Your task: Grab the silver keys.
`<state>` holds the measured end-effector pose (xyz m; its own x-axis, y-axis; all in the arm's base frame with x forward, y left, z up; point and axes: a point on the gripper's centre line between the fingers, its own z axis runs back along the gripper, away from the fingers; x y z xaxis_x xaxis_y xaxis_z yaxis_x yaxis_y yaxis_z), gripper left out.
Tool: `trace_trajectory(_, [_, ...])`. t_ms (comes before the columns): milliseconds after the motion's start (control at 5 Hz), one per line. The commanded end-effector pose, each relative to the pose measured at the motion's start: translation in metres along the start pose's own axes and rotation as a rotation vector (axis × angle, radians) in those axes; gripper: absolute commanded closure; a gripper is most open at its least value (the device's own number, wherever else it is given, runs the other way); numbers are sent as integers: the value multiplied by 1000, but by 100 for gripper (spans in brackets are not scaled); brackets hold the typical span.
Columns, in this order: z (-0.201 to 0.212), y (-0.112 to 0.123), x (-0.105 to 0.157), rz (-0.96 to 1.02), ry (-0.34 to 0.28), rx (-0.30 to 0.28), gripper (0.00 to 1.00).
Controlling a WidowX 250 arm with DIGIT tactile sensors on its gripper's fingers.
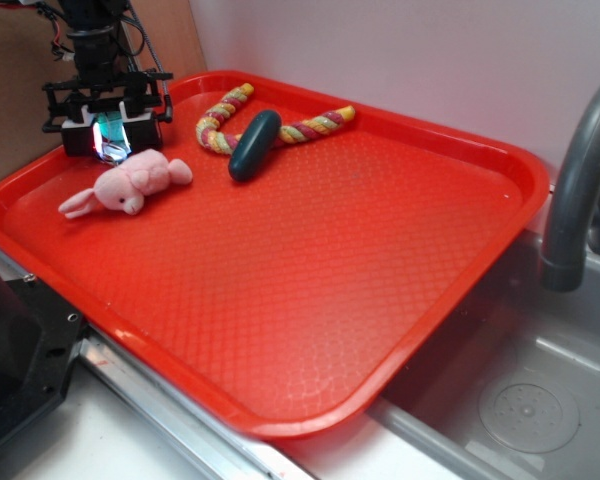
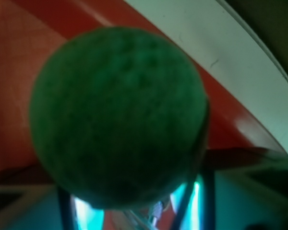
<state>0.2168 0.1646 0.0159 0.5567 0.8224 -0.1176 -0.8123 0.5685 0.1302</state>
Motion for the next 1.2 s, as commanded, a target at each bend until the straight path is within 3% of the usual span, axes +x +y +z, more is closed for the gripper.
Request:
trace_trajectory(0, [8, 15, -2, 8, -32, 3, 100])
trace_trajectory(200, [9, 15, -3, -2, -36, 7, 0])
trace_trajectory(1000, [1, 14, -12, -32, -13, 19, 0])
